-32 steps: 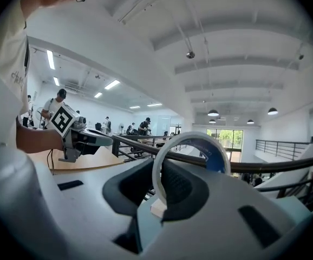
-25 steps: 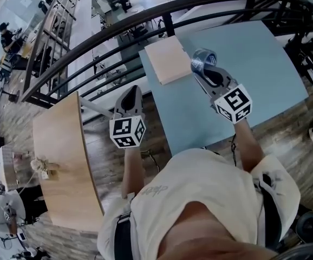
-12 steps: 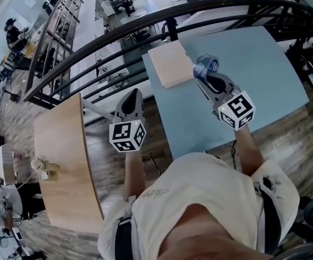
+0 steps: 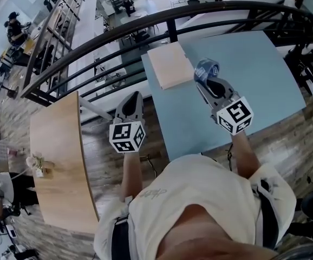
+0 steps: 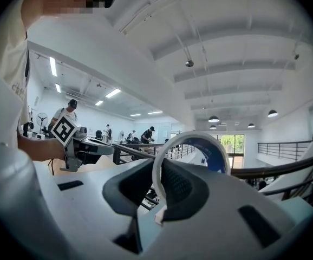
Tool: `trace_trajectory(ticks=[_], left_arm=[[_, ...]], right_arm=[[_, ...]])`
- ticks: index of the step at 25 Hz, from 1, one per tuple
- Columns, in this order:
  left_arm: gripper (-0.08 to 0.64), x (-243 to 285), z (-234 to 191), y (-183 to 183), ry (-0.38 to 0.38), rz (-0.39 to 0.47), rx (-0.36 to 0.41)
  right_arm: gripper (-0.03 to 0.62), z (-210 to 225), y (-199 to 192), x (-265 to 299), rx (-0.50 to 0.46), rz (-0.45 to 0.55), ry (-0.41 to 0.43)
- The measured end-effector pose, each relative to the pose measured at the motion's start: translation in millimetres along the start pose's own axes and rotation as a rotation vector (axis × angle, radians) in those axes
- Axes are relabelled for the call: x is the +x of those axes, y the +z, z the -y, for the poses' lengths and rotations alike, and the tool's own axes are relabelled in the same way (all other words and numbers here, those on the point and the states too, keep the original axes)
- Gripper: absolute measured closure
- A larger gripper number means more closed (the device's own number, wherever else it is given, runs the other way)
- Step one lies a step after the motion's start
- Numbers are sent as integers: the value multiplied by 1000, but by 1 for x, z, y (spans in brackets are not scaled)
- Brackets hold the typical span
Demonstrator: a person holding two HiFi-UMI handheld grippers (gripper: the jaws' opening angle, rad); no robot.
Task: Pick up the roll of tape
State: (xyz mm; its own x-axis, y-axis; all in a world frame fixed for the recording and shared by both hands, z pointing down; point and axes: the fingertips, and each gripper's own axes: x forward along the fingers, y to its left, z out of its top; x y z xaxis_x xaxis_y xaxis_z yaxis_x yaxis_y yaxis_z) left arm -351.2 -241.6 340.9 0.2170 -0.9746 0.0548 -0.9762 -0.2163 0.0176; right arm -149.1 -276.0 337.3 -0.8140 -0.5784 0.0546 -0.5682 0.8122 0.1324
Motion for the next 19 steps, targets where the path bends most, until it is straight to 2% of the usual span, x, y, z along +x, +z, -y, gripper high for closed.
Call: trace_trajectory(ticks=[9, 19], left_arm=[[540, -3, 5, 1, -13, 9, -9], [540, -9, 3, 4, 4, 18, -3]], right_arm=[[541, 2, -1, -1, 40, 4, -23], [541, -3, -4, -2, 17, -10, -3]])
